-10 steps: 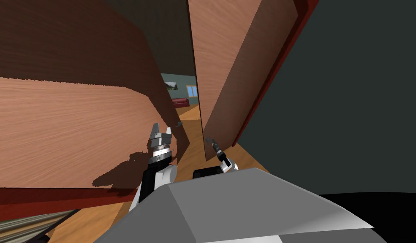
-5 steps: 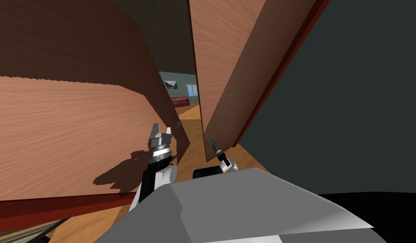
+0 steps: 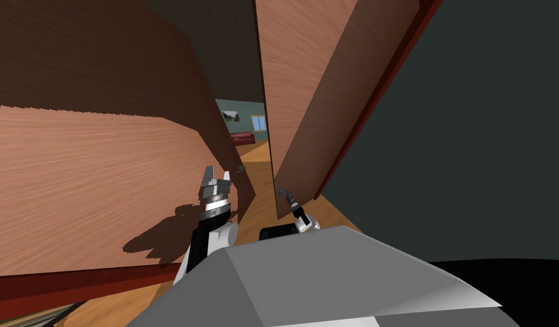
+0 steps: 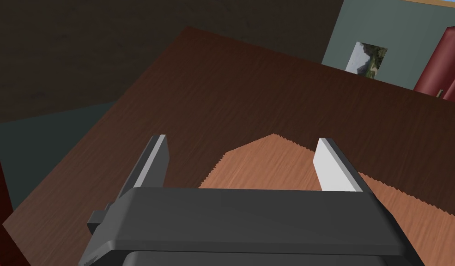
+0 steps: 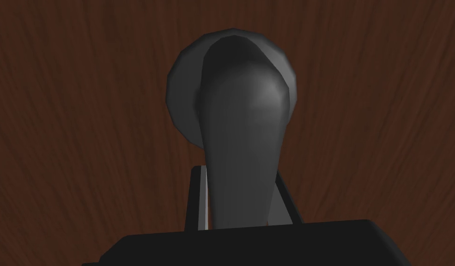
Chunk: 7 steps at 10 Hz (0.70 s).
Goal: Push the door open
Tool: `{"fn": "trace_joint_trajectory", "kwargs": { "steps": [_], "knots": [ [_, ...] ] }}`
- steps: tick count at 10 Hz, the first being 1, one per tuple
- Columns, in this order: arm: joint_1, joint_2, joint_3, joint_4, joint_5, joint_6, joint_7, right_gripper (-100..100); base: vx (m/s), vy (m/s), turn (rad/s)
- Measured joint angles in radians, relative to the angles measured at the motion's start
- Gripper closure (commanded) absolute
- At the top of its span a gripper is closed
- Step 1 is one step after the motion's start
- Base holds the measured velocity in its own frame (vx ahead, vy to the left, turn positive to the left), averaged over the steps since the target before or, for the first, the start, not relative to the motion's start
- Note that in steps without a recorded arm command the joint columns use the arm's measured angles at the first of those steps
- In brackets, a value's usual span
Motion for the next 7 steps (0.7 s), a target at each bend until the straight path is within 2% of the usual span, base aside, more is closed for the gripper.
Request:
{"fn": "trace_joint_trajectory", "kwargs": {
  "steps": [2,4,6,7],
  "knots": [
    [0.006,-0.003,0.008,0.002,-0.038,-0.008,0.031,100,0.187,0.06,-0.008],
    [0.015,-0.01,0.016,-0.029,-0.07,-0.002,0.055,100,0.113,0.028,-0.005],
    [0.004,-0.003,0.018,-0.008,-0.101,-0.021,0.084,100,0.089,0.026,-0.016],
    [0.012,-0.006,0.021,-0.019,-0.116,-0.019,0.097,100,0.081,0.036,-0.038]
  ]
}}
